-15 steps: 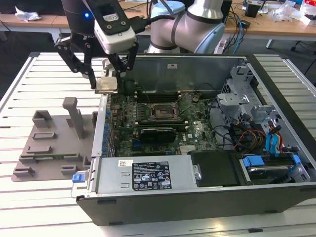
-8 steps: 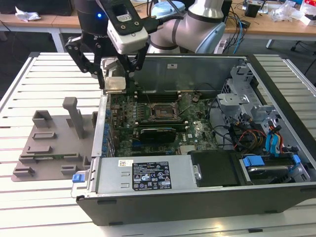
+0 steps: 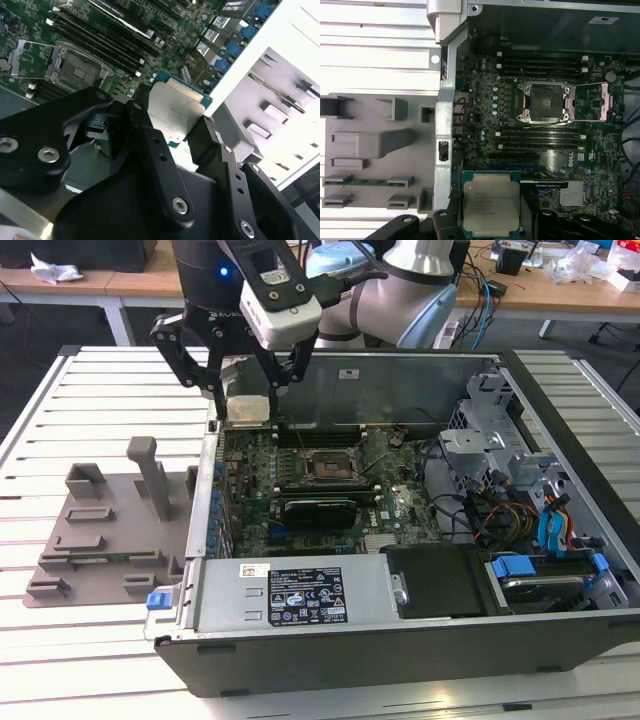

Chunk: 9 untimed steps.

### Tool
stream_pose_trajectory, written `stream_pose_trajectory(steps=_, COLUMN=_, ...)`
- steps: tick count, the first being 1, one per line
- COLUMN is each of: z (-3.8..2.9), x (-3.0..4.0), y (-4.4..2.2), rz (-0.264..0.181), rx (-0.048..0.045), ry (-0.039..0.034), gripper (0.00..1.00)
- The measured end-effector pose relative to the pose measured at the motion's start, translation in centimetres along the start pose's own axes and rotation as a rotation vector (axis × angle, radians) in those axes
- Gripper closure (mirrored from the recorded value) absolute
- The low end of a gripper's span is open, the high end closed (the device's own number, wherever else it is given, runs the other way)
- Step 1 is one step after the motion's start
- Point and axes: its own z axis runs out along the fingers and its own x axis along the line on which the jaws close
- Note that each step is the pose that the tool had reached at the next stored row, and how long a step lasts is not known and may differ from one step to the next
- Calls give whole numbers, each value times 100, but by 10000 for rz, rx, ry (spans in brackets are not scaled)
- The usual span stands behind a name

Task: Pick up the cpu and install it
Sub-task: 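Pick up the cpu and move it towards the insertion slot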

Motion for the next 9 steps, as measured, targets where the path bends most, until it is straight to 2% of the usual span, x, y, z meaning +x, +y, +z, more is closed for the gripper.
stream_pose_trajectory(steps=9, z=5, x=-142, y=-4, rz=0, rx=0, ry=0, gripper=45)
